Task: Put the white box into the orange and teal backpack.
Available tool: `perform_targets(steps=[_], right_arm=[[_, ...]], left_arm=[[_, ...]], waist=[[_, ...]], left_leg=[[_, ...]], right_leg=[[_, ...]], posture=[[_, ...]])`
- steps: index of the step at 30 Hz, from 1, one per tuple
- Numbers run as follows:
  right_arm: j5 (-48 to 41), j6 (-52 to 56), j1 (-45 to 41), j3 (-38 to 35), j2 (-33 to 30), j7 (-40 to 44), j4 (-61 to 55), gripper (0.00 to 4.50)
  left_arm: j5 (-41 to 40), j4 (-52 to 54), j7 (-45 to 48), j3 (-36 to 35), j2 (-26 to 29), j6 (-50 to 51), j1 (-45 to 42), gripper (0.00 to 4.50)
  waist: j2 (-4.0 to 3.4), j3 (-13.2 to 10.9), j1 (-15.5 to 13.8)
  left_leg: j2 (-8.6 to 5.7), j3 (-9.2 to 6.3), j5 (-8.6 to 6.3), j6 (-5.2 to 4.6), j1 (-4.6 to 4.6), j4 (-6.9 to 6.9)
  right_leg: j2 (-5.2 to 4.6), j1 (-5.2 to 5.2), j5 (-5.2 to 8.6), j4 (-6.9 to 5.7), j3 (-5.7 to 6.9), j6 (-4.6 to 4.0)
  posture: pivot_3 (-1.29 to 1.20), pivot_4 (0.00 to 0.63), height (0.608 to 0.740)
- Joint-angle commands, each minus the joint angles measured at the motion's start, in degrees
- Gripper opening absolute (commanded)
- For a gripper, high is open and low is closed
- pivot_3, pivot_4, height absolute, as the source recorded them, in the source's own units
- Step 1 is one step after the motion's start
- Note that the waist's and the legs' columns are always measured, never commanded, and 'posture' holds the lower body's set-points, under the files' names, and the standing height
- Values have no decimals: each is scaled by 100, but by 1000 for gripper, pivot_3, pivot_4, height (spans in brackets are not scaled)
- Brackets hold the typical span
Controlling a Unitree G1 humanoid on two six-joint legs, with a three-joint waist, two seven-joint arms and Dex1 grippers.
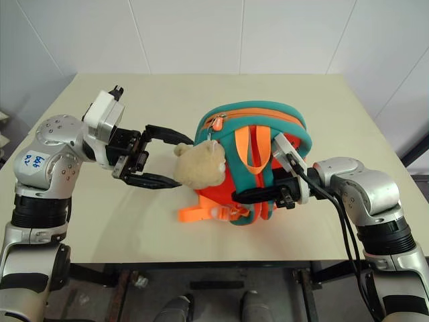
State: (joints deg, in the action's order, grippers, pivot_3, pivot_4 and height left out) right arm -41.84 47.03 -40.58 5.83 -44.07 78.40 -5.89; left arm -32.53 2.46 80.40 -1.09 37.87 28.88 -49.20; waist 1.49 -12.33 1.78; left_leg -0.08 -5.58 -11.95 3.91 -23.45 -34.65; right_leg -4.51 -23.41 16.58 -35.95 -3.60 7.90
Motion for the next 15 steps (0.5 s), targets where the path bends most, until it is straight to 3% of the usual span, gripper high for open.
perform_targets(steps=[1, 5, 15], right_arm=[[22, -64, -106, -15, 17, 99, -32, 0], [31, -72, -83, 13, 53, 83, -43, 0], [-6, -40, -45, -20, 68, 45, -135, 0]], left_arm=[[-270, 405, -244, -113, -28, 157, 44, 4490], [-317, 663, -397, 4, -146, 129, 252, 4490], [1129, 296, -1316, 656, -689, -1371, 327, 4490]], waist=[[0, 0, -6], [0, 0, -5], [0, 0, -22]], left_leg=[[0, 0, 0, 0, 0, -2], [-1, 1, 0, 0, 0, -6], [-1, 0, 0, 0, 0, -18]], right_leg=[[0, 0, 0, 0, 0, 0], [-1, 5, -1, 3, -1, 0], [0, 10, -4, 6, -1, 0]], posture=[[0, 150, 740], [0, 150, 740], [0, 150, 740]])
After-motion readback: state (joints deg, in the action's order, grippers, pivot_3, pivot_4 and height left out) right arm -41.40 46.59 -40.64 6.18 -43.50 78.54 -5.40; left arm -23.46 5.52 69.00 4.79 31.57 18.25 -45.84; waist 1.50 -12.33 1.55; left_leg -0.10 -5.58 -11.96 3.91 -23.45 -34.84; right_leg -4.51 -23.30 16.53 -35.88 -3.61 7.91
